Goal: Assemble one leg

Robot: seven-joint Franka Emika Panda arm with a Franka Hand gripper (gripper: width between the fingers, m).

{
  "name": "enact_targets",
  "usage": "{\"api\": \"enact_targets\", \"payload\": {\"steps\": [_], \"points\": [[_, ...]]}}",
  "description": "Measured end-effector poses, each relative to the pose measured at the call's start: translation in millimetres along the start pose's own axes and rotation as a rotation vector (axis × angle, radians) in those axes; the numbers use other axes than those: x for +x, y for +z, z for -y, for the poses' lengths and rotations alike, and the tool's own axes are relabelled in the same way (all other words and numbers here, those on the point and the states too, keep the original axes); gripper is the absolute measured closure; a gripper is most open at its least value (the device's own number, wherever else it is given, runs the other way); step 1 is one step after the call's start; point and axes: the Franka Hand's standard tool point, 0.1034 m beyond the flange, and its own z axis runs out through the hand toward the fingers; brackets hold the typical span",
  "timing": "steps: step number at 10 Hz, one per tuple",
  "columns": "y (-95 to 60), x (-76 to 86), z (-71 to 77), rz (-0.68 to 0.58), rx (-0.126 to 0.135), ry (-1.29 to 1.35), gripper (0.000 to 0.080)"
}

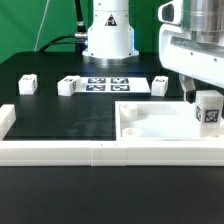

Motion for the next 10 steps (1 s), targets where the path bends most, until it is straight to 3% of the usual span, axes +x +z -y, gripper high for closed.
{"api": "enact_targets", "payload": {"steps": [4, 5, 8, 10], "points": [[0.8, -4.2, 2.3, -0.005, -0.009, -0.41, 0.0151], [0.2, -0.6, 0.4, -0.015, -0.025, -0.599, 0.0151], [-0.2, 1.9, -1.2, -0.028, -0.054, -0.856, 0.0151], [0.3, 2.4, -1.8, -0.028, -0.056, -0.885, 0.0151]]}}
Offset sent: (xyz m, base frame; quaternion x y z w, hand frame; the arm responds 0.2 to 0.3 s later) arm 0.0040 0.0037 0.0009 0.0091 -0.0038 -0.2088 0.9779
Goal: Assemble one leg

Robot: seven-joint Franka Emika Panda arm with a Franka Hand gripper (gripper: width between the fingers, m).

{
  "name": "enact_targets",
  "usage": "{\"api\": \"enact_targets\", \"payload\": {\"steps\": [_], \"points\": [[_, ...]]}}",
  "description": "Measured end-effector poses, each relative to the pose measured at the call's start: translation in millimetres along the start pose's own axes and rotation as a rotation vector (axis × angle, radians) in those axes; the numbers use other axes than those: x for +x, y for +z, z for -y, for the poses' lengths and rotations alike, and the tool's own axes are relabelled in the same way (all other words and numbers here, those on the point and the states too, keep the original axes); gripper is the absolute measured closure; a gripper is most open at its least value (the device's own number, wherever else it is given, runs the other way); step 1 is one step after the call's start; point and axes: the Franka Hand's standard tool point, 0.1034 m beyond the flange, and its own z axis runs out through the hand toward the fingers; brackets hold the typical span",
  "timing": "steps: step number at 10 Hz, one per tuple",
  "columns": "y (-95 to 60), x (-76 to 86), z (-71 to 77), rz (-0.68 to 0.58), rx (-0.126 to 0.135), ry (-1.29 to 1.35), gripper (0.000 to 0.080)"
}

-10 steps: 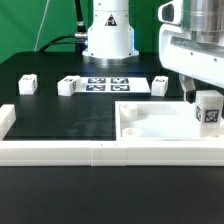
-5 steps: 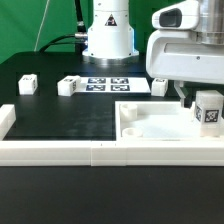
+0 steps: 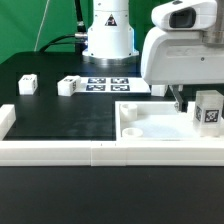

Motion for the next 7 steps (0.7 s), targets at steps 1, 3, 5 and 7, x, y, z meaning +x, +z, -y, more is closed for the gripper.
{"api": "enact_targets", "payload": {"steps": [1, 3, 5, 7], "points": [[0.0, 0.0, -0.1, 0.0, 0.0, 0.0, 0.0273], [0.1, 0.0, -0.2, 0.0, 0.0, 0.0, 0.051], [0.1, -0.1, -0.2, 0.0, 0.0, 0.037, 0.0508], [0.4, 1.3, -1.7, -0.009, 0.005, 0.121, 0.0508]]}}
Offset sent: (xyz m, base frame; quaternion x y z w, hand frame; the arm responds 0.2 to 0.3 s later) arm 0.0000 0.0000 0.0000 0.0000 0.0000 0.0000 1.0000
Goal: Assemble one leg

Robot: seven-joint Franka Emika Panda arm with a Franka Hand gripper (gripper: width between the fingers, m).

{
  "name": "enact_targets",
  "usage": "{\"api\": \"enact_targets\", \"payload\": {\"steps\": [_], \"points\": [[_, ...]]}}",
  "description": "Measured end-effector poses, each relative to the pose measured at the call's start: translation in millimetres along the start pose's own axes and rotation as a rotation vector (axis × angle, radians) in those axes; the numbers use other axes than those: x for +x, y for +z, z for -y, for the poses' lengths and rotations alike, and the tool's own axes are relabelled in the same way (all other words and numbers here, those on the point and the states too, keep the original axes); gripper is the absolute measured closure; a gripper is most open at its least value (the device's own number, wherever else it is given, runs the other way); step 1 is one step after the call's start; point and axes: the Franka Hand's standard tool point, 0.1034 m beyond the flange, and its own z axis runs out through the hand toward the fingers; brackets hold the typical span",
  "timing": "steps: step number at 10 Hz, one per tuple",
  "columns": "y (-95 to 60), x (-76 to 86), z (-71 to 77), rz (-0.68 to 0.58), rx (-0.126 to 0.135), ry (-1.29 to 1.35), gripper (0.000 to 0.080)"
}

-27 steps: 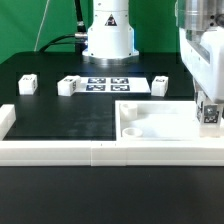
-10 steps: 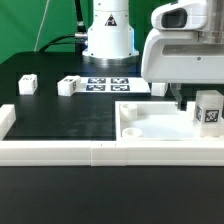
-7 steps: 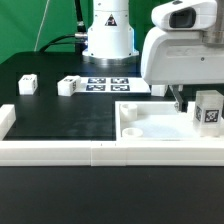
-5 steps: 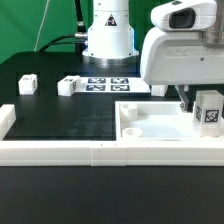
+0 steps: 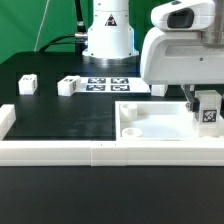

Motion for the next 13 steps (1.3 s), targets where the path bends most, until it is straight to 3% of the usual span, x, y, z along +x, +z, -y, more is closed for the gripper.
{"api": "enact_targets", "payload": {"steps": [8, 13], "points": [[0.5, -1.8, 0.8, 0.01, 0.004, 0.929, 0.0508], [0.6, -2.9, 0.8, 0.033, 0.029, 1.477, 0.0508]]}}
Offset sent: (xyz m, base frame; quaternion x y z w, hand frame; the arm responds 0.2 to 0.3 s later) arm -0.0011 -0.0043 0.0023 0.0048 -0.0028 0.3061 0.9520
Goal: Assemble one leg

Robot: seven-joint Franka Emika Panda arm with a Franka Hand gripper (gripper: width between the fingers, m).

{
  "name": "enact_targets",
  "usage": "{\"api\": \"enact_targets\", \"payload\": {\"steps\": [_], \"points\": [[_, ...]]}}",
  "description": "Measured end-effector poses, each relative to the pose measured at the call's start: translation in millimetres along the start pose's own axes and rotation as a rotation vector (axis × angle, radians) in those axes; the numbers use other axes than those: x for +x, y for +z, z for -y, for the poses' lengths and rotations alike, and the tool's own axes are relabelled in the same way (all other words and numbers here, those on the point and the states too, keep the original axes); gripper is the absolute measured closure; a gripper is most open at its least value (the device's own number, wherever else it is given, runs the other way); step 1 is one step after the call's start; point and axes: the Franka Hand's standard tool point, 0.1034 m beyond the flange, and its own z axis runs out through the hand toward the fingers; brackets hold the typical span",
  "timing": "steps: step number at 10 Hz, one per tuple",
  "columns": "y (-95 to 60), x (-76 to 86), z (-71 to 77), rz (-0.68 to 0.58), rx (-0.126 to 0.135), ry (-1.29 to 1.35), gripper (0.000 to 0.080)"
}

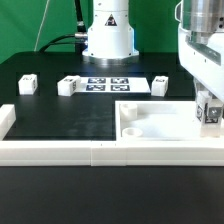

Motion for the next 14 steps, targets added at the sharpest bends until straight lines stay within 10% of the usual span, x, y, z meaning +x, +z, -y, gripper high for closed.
{"api": "enact_targets", "payload": {"steps": [3, 5, 14], "points": [[0.9, -0.9, -0.2, 0.007, -0.001, 0.119, 0.0484], [1.2, -1.0, -0.4, 0.007, -0.002, 0.088, 0.0186], [1.6, -7.8, -0.7, 0.009, 0.001, -0.693, 0.015]]}}
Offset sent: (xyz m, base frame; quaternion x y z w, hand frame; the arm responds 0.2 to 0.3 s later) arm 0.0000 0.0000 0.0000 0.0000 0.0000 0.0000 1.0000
